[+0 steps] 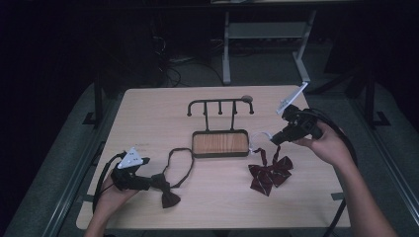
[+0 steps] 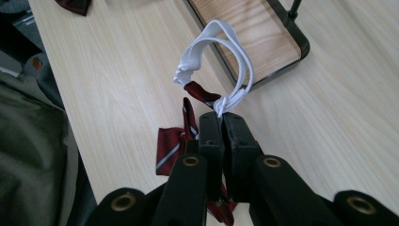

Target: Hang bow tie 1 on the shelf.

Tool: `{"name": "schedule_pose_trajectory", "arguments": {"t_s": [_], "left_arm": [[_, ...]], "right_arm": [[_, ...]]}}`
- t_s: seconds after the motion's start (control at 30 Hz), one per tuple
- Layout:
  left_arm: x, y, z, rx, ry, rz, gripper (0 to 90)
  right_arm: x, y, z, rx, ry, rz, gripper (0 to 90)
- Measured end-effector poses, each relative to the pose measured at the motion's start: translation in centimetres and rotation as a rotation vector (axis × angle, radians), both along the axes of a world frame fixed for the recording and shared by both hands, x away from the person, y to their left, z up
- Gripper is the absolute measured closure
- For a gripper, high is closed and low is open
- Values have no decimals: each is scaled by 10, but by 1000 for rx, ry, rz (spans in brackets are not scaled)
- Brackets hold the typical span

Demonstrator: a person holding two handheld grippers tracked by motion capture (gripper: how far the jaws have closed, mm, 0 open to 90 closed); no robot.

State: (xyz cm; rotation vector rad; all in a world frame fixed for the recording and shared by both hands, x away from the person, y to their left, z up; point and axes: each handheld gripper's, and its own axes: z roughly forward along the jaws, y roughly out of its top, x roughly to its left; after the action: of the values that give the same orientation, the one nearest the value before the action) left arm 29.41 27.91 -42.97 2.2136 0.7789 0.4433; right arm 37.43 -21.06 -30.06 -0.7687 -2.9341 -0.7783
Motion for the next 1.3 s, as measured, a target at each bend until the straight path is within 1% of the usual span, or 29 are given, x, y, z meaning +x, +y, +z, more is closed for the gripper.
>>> {"name": "schedule_pose_trajectory", "arguments": {"t_s": [0.2, 0.33, 0.43, 0.57, 1.03, 1.3], "left_arm": [[0, -1, 0, 2, 2, -1, 262], [0, -1, 0, -5, 1, 2, 262], [0, -1, 0, -4, 1, 2, 262], [-1, -1, 0, -8, 0, 2, 262], [0, -1, 0, -9, -2, 1, 262], [-1, -1, 0, -11, -1, 0, 262]], "right_arm": [[2, 3, 8, 9, -8, 11, 865], [4, 5, 14, 12, -12, 13, 865], [5, 6, 18, 9, -19, 13, 865], [8, 10, 26, 7, -27, 17, 865], [18, 16, 41, 7, -41, 12, 865], [27, 19, 49, -2, -49, -6, 865]]}}
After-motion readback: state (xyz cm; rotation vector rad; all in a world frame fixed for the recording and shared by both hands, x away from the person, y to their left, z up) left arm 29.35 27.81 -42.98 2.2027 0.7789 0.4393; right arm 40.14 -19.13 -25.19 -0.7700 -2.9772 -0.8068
